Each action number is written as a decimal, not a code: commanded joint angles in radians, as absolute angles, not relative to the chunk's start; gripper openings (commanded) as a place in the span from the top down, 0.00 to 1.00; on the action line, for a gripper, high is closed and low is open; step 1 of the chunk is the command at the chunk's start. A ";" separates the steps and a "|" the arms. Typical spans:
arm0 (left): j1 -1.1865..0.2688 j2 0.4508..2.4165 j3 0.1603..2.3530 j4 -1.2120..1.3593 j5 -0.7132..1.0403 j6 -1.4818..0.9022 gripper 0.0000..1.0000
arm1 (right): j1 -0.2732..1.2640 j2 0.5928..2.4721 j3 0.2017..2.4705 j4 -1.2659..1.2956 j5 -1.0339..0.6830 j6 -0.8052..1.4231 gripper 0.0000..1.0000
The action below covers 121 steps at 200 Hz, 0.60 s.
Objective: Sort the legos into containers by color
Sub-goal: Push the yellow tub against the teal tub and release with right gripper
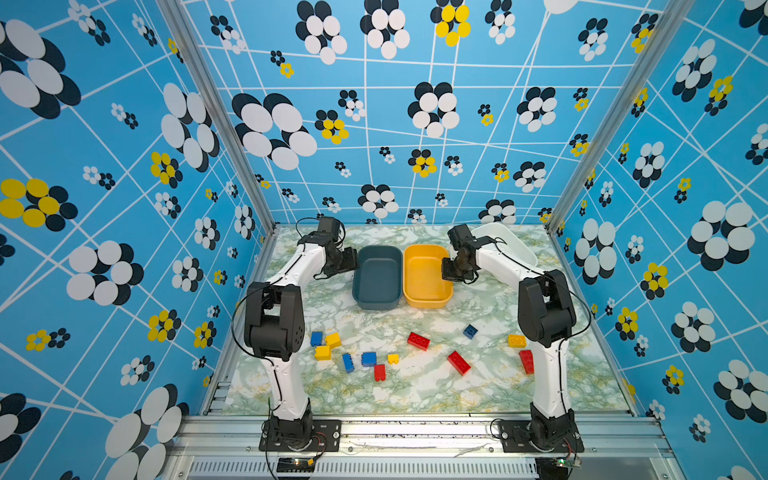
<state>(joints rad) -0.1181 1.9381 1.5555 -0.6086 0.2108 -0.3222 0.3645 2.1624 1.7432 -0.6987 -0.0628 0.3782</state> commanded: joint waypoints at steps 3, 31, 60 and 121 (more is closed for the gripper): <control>-0.110 1.895 1.535 -0.603 0.216 -0.330 0.31 | 0.375 2.143 1.743 -0.724 -0.082 0.378 0.92; -0.109 1.888 1.526 -0.600 0.215 -0.331 0.31 | 0.376 2.137 1.741 -0.732 -0.075 0.371 0.86; -0.105 1.876 1.516 -0.594 0.215 -0.332 0.30 | 0.362 2.111 1.744 -0.738 -0.066 0.366 0.67; -0.097 1.834 1.484 -0.567 0.219 -0.338 0.24 | 0.263 2.043 1.813 -0.814 -0.040 0.306 0.47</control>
<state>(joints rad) -0.1085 1.8950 1.5146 -0.5865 0.2108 -0.3294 0.3180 2.1128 1.7592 -0.7525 -0.0624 0.3458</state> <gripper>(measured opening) 0.756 0.509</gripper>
